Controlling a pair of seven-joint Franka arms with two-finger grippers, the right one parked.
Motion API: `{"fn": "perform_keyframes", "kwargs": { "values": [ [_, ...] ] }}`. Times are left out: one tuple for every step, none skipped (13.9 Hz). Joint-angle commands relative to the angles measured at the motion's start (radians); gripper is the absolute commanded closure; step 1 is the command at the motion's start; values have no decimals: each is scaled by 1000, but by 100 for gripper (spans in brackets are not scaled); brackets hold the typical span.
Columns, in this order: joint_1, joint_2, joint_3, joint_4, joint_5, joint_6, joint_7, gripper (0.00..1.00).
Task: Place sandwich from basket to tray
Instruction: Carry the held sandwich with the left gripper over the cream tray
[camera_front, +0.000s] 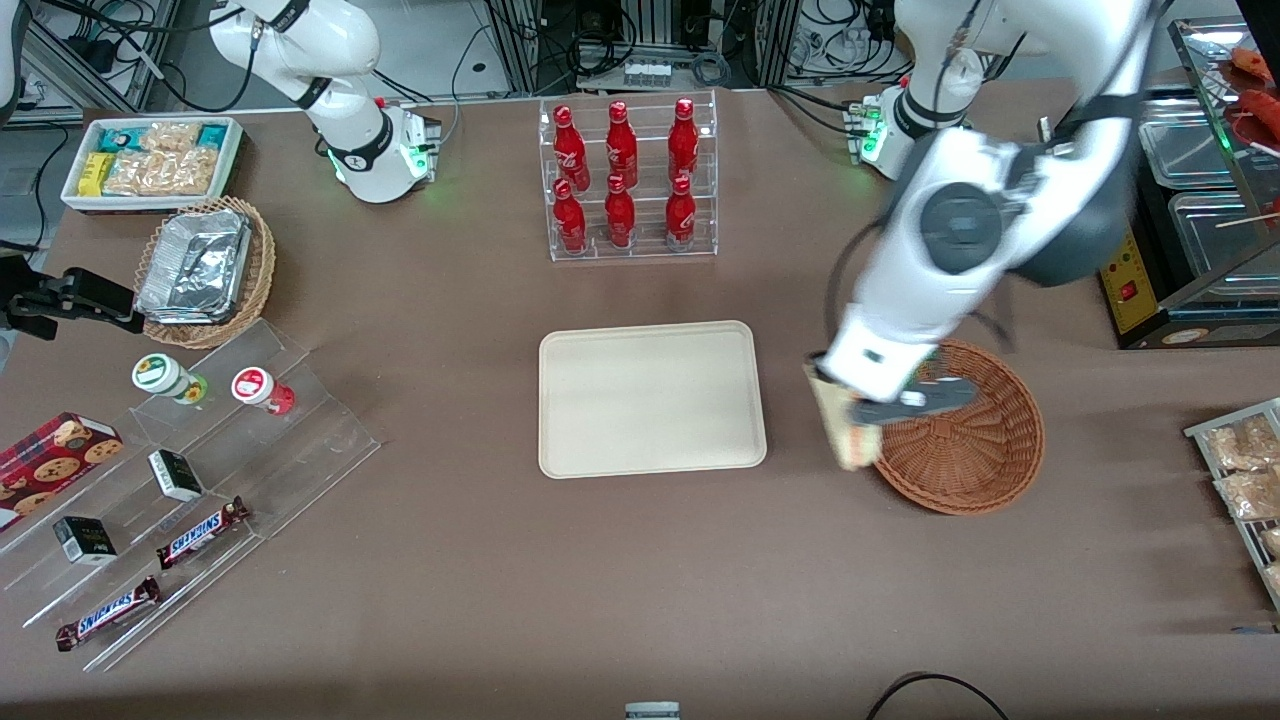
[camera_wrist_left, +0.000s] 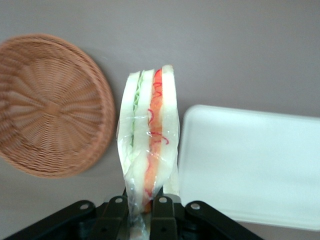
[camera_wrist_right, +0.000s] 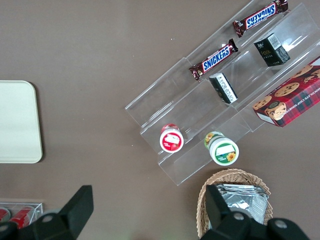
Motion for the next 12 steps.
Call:
{"fn": "perform_keyframes", "kwargs": {
  "values": [
    [-107, 146, 12, 134, 7, -5, -61, 100],
    [-139, 178, 12, 154, 7, -2, -63, 100],
    [-171, 209, 13, 161, 7, 19, -66, 100],
    [-200, 225, 13, 160, 7, 51, -66, 100],
    [-211, 232, 13, 157, 5, 73, -66, 100],
    [-218, 245, 12, 157, 4, 91, -69, 100],
    [-237, 270, 12, 160, 4, 116, -83, 100],
    [-257, 297, 12, 162, 5, 159, -97, 100],
    [-279, 324, 12, 162, 7, 218, -113, 100],
    [-300, 355, 13, 160, 13, 266, -138, 100],
    [-332, 384, 17, 163, 21, 295, -172, 100],
    [-352, 402, 20, 163, 28, 312, -182, 100]
  ]
}}
